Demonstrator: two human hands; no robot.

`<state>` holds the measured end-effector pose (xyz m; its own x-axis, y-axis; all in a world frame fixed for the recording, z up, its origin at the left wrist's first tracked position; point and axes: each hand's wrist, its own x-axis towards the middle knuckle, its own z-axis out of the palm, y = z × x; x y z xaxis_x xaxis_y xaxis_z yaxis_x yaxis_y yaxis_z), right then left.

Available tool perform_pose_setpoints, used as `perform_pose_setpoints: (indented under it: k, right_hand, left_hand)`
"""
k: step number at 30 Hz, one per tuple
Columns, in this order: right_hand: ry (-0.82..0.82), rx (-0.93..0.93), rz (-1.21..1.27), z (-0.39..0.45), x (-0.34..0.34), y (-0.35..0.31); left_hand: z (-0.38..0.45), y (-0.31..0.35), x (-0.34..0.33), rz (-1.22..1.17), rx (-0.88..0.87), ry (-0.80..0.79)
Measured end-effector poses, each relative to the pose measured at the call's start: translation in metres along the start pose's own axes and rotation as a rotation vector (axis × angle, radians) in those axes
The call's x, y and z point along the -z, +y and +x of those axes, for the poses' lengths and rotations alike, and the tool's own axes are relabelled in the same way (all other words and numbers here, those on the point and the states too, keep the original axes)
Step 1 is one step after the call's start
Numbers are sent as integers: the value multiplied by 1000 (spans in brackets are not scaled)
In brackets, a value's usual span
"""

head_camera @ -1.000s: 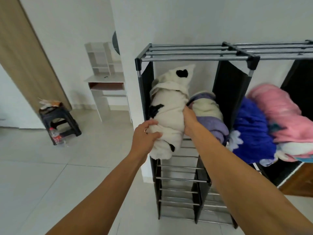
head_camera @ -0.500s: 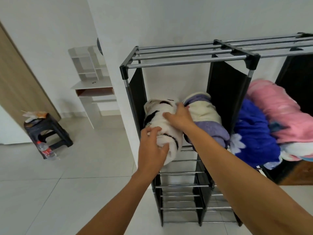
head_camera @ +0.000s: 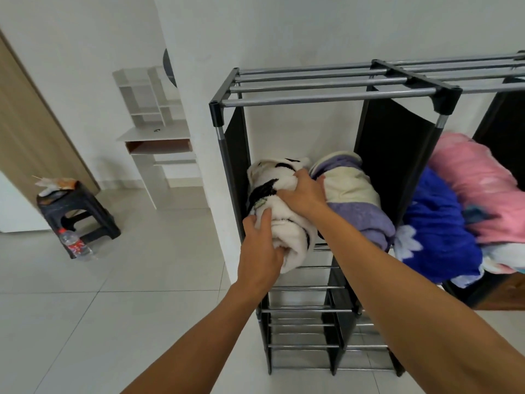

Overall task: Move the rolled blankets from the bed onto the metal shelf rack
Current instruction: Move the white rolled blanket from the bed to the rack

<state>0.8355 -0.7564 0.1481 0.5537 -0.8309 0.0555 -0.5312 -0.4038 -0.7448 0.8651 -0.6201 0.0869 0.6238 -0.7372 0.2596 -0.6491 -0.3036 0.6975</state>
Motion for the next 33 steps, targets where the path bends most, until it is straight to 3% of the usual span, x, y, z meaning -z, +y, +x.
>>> perform_pose_setpoints:
  k: [5,10,14,17,22,26,33]
  right_hand:
    - [-12,44,-62,-13,-2,8]
    - [20,165,-33,-32,35,15]
    - [184,202,0,-71,82,39]
    - [243,145,93,-111,109,78]
    - [377,-161,174,-193,132,171]
    - [551,-485,162,-280,149,235]
    - [982,-1007,136,-498,149,254]
  left_hand:
    - [9,4,-2,84,64,-48]
    - [7,36,28,445,75,-169]
    - [9,84,32,254,-116,-33]
    - [-2,116,2,141,-214,-96]
    - [-46,146,-92,123,-345,-380]
    - [-103,193,-157,55,-515,-724]
    - [-267,252,-223,98,-961,-1357]
